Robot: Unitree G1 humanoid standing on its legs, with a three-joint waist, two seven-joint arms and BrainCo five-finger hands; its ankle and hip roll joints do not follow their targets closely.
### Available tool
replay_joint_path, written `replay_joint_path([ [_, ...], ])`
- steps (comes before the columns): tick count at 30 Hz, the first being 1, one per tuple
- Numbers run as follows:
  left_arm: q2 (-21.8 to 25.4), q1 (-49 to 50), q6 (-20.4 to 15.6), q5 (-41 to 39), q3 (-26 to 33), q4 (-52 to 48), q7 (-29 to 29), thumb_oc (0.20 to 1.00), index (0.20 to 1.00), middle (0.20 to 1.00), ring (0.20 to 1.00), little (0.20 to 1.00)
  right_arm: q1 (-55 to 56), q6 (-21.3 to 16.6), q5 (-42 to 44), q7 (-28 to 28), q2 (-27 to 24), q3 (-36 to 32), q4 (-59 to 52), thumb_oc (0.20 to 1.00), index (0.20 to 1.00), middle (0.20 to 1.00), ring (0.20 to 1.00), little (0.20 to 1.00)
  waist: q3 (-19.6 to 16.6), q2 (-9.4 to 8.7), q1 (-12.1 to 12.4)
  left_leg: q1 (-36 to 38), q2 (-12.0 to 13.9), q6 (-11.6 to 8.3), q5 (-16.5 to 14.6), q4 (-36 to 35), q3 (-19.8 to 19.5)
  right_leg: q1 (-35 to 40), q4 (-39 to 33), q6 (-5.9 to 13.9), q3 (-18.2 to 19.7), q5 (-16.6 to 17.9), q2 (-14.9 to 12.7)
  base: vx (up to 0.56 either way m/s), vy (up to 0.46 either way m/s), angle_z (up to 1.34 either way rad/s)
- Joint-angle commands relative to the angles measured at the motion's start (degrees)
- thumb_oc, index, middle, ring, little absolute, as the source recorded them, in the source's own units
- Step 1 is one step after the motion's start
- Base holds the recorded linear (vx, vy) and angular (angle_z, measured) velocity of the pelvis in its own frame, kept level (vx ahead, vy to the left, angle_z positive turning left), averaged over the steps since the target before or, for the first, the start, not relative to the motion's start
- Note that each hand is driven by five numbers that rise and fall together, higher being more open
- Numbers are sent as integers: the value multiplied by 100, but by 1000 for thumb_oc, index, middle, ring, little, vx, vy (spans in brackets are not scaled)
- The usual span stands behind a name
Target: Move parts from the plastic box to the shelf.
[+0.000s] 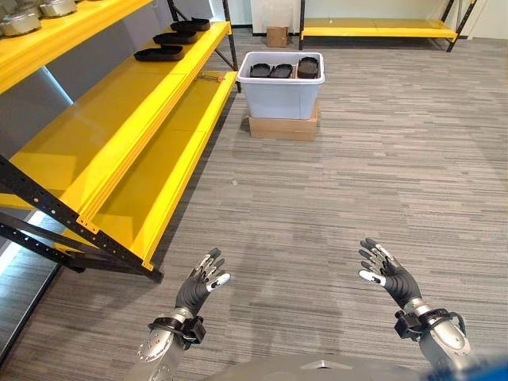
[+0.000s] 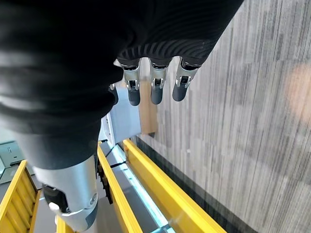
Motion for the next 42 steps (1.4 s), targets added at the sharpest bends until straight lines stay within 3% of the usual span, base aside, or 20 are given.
replay_joint_path([
  [1, 183, -67, -311, 140, 194, -137, 44, 1000, 1000, 1000, 1000, 1000, -125, -263, -37, 17, -170, 122, -41, 1000, 1000, 1000, 1000, 1000, -480, -216, 33, -341, 483, -274, 103, 325, -110, -355, 652, 309, 113, 264, -457, 0, 0, 0],
  [30, 207, -195, -348, 216, 143, -169, 128, 1000, 1000, 1000, 1000, 1000, -220, -219, 223, 36, -124, 194, -59, 1000, 1000, 1000, 1000, 1000, -456, -212, 35, -311, 441, -247, 138, 238, -156, -390, 711, 318, 203, 248, -473, -1, 0, 0],
  [34, 218, -346, -355, 134, 96, -165, 156, 1000, 1000, 1000, 1000, 1000, -328, -243, 321, 9, -109, 205, -21, 1000, 1000, 1000, 1000, 1000, -461, -136, -37, -400, 507, -282, 263, 161, -246, -566, 953, 220, 245, 115, -373, -52, -48, 2],
  [42, 144, -476, -291, -30, 95, -81, 132, 1000, 1000, 1000, 1000, 1000, -505, -302, 333, 48, -227, 151, -24, 1000, 1000, 1000, 1000, 1000, -319, -147, -16, -788, 887, -446, 317, 932, -418, -718, 1244, -135, 345, -169, 125, -9, -170, 3],
])
